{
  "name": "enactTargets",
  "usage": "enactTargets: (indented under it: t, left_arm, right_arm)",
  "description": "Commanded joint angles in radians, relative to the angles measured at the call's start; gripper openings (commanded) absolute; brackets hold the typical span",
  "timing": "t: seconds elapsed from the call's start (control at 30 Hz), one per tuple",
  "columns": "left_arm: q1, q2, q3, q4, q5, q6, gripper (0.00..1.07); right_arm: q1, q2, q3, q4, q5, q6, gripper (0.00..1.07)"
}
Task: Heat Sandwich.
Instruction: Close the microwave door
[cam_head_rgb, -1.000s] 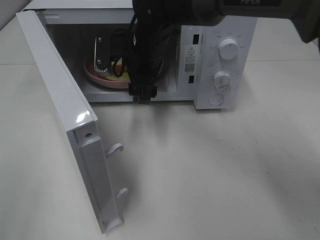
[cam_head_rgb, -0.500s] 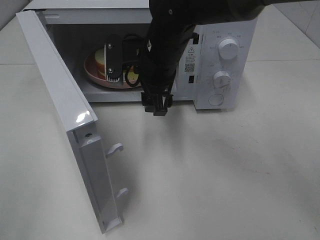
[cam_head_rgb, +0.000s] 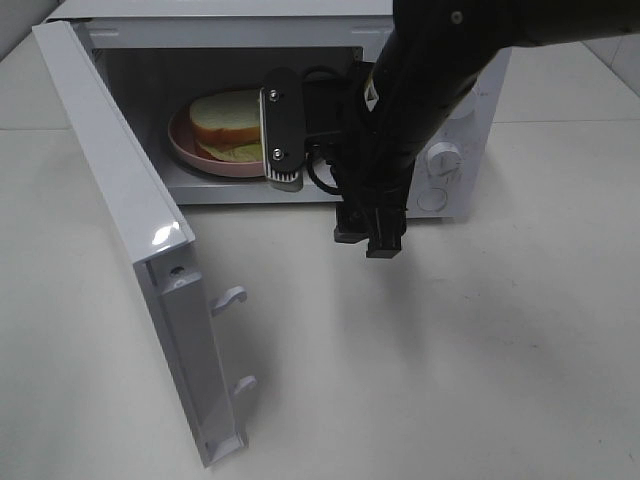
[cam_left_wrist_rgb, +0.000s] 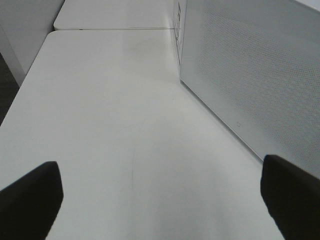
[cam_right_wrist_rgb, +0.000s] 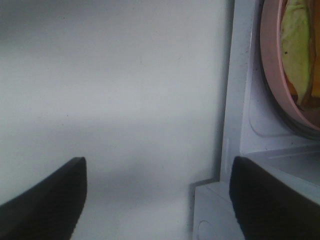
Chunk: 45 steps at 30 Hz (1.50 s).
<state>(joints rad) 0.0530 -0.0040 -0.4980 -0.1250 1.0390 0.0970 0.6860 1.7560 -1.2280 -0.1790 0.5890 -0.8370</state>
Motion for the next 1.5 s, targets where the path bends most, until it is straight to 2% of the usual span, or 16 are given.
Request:
enactTargets:
  t: [0.03,0.77,0.93,1.23,1.5]
  left_arm:
    - [-0.003,-0.029,0.002,-0.008,-0.003,-0.002,1.01]
    - [-0.003,-0.029,0.002,-0.008,-0.003,-0.002,1.01]
    - [-0.003,-0.029,0.002,-0.008,-0.003,-0.002,1.01]
    - [-0.003,-0.029,0.002,-0.008,-0.003,-0.002,1.01]
    - [-0.003,-0.029,0.002,-0.008,-0.003,-0.002,1.01]
  right_arm:
    - [0.002,-0.066,0.054,-0.003,-0.026,0.032,0.76]
    - [0.002,-0.437,0.353,0.001,0.015,0.461,0.76]
    - [0.002,-0.484,0.385,0.001,0.036,0.535,0.76]
    - [0.002,-0.663,0.421,0.001,0.164,0.877,0.76]
    - [0.002,-0.783,0.421,0.002,0.301,0.954,0.76]
